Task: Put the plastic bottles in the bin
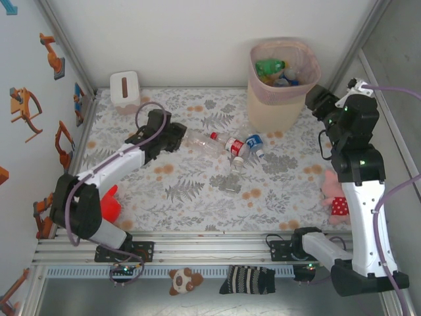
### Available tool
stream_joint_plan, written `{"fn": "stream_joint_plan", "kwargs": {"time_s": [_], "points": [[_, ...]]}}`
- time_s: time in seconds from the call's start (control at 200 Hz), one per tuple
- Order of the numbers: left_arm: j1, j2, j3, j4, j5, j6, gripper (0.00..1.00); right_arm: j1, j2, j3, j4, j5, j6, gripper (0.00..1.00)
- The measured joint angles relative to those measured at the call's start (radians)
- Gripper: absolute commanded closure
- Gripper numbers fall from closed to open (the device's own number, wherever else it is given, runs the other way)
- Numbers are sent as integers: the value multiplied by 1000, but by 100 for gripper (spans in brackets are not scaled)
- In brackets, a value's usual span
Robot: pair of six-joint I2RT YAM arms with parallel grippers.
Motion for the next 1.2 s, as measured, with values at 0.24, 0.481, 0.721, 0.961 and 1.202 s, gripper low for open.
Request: {"fn": "stream_joint_plan", "kwargs": {"time_s": [0.24,0.481,0.721,0.961,1.202], "points": [[0,-197,-5,53,-25,323,70,0,-21,-48,110,-275,-143,34],[0,-322,-29,158,95,577,70,0,-1,-62,214,-597,-211,35],[0,-343,-23,232,362,766,80,3,21,-70,295,-808,-225,34],[0,-346,12,299,588,851,84,77,55,-70,315,-940,-287,33],[-1,-348,50,370,757,874,89,208,89,-69,246,-1011,-457,30]]}}
